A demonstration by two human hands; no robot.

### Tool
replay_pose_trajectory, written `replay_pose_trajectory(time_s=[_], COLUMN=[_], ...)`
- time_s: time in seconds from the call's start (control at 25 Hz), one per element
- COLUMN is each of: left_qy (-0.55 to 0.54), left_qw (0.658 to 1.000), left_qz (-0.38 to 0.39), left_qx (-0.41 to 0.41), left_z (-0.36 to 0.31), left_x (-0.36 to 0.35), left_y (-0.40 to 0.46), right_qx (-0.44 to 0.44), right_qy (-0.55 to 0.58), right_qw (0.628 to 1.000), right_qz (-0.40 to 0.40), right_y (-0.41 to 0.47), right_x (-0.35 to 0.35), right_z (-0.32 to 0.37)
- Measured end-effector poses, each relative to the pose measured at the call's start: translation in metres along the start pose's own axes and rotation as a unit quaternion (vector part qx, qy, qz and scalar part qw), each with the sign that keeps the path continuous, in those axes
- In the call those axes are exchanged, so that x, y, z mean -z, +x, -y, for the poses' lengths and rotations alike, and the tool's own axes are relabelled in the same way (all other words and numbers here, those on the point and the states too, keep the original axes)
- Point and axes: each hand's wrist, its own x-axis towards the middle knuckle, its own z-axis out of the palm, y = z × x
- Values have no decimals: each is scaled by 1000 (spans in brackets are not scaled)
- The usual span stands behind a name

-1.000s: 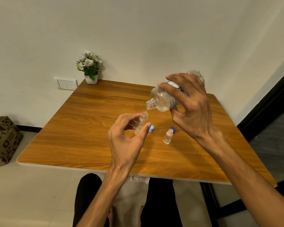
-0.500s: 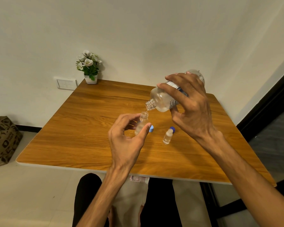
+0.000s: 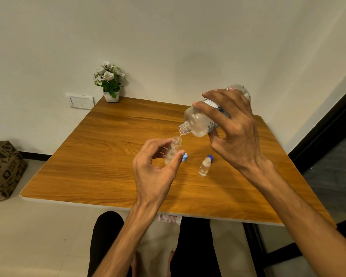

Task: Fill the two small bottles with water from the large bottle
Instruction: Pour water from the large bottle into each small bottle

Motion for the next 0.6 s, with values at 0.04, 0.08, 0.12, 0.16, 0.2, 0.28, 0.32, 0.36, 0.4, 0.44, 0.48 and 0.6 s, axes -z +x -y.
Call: replay_pose_trajectory(time_s=[0.04,0.08,0.12,0.16,0.2,0.28,0.32,0.36,0.4,0.44,0.48,0.6], left_qy=[2,3,4,3,2,1,1,0,0,1,1,-3], left_qw=[1000,1000,1000,1000,1000,1000,1000,1000,1000,1000,1000,1000], left_qz=[0,-1,-1,-1,-2,-4,-5,-4,-4,-2,-1,-2], left_qx=[0,0,0,1,1,1,1,0,0,-2,-3,0], left_z=[0,1,1,1,1,2,3,3,3,3,2,1], left_x=[0,0,-1,-1,-1,-1,-1,-1,-1,-1,-1,-1], left_y=[0,0,0,-1,-1,-1,0,0,0,0,0,-1], right_qx=[1,2,3,4,5,9,9,10,10,11,12,16], right_qy=[1,1,1,2,3,3,3,3,4,4,4,3], right_qw=[1000,1000,1000,1000,1000,1000,1000,1000,1000,1000,1000,1000], right_qz=[0,-1,-1,-1,-2,-3,-3,-2,-1,-2,-3,-4], right_y=[0,0,0,0,0,0,0,1,1,1,1,0], right_x=[0,0,0,1,1,1,1,0,0,0,0,-1], right_z=[0,0,1,1,1,1,1,1,1,1,1,1])
